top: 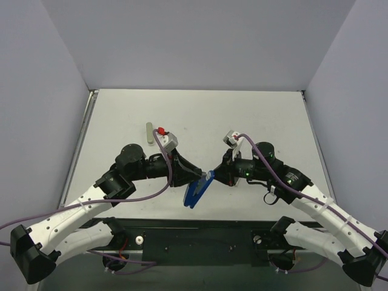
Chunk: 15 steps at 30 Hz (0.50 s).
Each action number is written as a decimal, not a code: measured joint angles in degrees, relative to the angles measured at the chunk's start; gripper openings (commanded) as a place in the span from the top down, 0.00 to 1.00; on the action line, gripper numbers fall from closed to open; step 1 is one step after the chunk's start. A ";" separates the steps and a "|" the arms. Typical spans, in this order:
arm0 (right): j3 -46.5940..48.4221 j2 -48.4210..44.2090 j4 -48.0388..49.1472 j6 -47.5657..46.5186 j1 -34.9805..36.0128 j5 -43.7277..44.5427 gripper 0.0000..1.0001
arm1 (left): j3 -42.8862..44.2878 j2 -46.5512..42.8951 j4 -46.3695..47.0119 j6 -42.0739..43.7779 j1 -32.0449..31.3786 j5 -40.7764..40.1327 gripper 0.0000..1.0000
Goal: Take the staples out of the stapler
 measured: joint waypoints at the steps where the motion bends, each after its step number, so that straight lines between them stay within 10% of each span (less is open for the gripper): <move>1: 0.00 0.00 -0.04 0.02 0.00 -2.05 1.00 | 0.15 0.28 0.02 0.13 -0.02 1.05 1.00; 15: 0.70 1.14 -2.58 1.03 -0.37 -18.16 1.00 | 0.87 0.79 0.46 1.51 0.00 6.21 1.00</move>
